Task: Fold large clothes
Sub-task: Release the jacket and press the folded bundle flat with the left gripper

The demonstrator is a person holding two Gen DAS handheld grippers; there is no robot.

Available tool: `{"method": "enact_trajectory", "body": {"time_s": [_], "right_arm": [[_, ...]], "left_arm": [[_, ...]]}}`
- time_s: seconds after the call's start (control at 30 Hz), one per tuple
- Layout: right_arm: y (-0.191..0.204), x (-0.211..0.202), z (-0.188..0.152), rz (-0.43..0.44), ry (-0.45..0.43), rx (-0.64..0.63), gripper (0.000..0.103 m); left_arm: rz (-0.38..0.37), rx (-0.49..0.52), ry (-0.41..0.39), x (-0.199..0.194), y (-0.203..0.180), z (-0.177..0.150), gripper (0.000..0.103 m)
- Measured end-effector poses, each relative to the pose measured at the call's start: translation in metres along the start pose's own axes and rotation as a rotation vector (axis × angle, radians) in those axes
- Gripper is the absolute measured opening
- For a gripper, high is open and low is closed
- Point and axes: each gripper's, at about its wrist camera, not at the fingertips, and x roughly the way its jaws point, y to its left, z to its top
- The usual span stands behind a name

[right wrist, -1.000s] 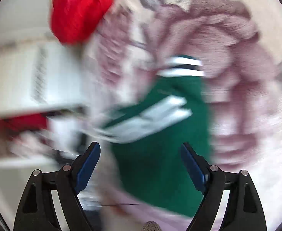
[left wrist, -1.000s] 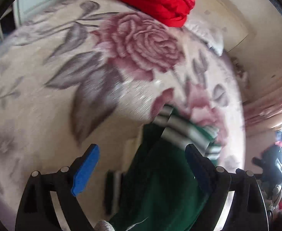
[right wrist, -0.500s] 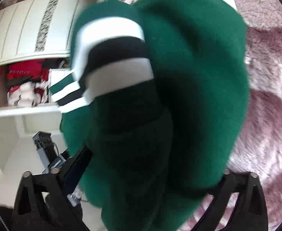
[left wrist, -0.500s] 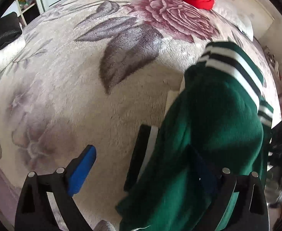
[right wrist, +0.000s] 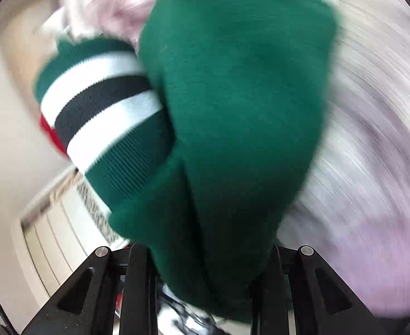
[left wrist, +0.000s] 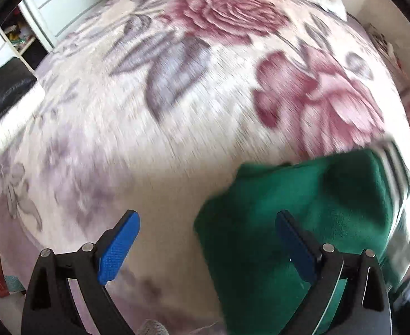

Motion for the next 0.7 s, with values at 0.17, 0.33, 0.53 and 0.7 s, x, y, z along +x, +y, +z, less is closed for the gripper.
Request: {"method": "enact_trajectory", "body": {"time_s": [0.17,0.33,0.53,0.7], "right_arm": [[-0.051,-0.033,-0.036,-0.182,0.046,0.031,0.046],[-0.015,-0.067,-0.034,-0.377,0.097,-0.107,0.069],[0.085,-0.114,-0.044,-0.624,0.045,-0.494,0.071],[0.203,-0.076,-0.03,-0.662,-0.011,-0.931,0.071]], "left_arm": [[-0.049,0.072,0.08,-0.01,-0.037,-0.052,0.1],[-0.075,0.094,0.125,-0.022,-0.066,-0.086,0.1],[-0.069,0.083,0.115,-0.046,-0.083,-0.113,0.1],[-0.038,0.028,0.132,-0.034,-0.082,-0.124,0.1]]}}
